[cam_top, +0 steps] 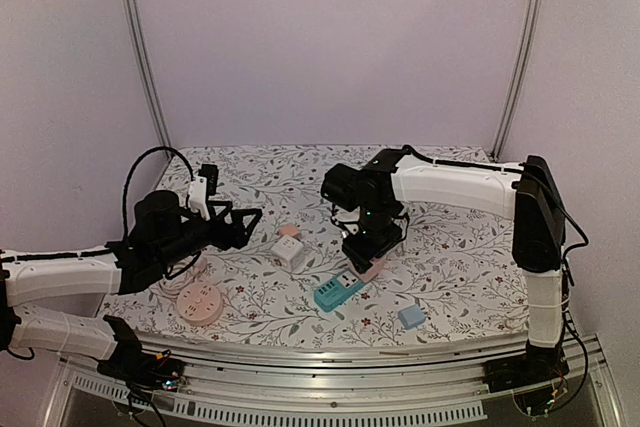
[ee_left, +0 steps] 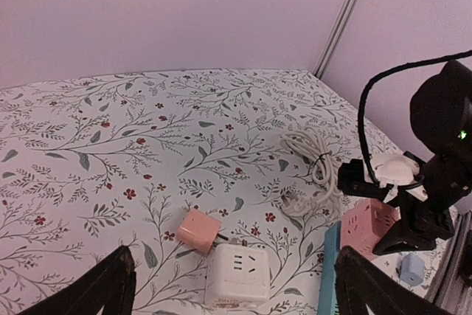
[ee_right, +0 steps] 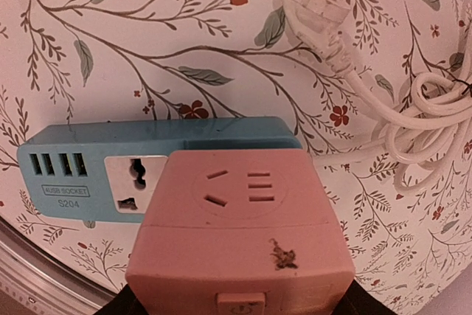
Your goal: Insert the plug
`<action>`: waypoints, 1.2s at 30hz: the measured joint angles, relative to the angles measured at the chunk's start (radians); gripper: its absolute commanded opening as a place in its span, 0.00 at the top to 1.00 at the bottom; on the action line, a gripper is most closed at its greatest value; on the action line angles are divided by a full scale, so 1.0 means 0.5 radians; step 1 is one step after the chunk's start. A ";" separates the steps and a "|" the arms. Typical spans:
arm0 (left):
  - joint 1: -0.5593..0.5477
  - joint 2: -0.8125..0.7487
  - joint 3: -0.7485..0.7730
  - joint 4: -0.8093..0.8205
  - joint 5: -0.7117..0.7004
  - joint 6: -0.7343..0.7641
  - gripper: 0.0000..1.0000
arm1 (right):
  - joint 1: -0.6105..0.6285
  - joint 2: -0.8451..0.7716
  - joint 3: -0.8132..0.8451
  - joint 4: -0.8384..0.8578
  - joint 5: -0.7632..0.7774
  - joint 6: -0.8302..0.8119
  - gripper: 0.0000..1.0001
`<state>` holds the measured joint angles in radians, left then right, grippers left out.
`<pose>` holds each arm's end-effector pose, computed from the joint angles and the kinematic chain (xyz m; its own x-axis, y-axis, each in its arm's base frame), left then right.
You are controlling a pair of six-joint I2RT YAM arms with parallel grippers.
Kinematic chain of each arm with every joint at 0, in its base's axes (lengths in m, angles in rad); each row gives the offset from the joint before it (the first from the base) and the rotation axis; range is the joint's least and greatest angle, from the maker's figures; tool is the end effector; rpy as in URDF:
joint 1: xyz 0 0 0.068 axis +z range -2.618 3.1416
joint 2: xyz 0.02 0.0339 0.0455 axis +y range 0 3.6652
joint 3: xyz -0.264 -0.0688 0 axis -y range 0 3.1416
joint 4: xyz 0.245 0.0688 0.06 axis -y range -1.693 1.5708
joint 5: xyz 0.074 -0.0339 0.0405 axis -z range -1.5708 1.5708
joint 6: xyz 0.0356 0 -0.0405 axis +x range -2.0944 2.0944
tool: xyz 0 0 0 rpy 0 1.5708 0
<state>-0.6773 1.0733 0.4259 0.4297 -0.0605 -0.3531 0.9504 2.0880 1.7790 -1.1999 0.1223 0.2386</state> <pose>0.1826 -0.1441 0.2219 -0.3583 -0.1548 -0.9207 0.4856 0.8114 -0.3254 0.2413 0.3302 0.2165 -0.7536 -0.6513 -0.0889 -0.6433 0.7586 -0.1037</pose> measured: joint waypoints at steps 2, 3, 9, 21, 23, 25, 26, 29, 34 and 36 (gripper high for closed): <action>0.001 0.000 -0.001 0.000 0.002 0.000 0.07 | 0.000 0.000 -0.002 -0.002 0.000 -0.002 1.00; 0.002 0.000 -0.001 -0.001 0.002 0.000 0.07 | 0.000 0.000 -0.005 0.000 -0.001 -0.002 1.00; 0.006 0.000 -0.001 0.000 0.003 -0.001 0.07 | -0.001 -0.008 -0.024 0.014 -0.001 -0.008 1.00; 0.009 0.000 -0.001 0.000 0.008 -0.002 0.07 | -0.002 -0.008 -0.030 0.027 -0.002 -0.008 1.00; 0.009 0.000 -0.001 0.000 0.011 -0.004 0.07 | -0.002 -0.005 -0.030 0.030 -0.002 -0.008 1.00; 0.009 0.000 -0.001 0.000 0.013 -0.007 0.07 | -0.002 0.008 -0.018 0.025 -0.002 -0.008 1.00; 0.009 0.000 -0.001 0.000 0.014 -0.007 0.07 | -0.002 0.016 -0.007 0.017 -0.002 -0.008 1.00; 0.009 0.000 -0.001 0.001 0.018 -0.008 0.07 | -0.003 0.043 0.020 -0.001 -0.002 -0.006 1.00; 0.009 0.000 -0.001 0.001 0.025 -0.008 0.07 | -0.017 0.076 0.051 -0.022 -0.025 0.000 1.00; 0.009 0.000 -0.001 0.001 0.031 -0.008 0.07 | -0.028 0.094 0.069 -0.034 -0.046 0.000 1.00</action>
<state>-0.6727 1.0733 0.4255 0.4301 -0.0452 -0.3573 0.9363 2.1349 1.8133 -1.2171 0.0994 0.2386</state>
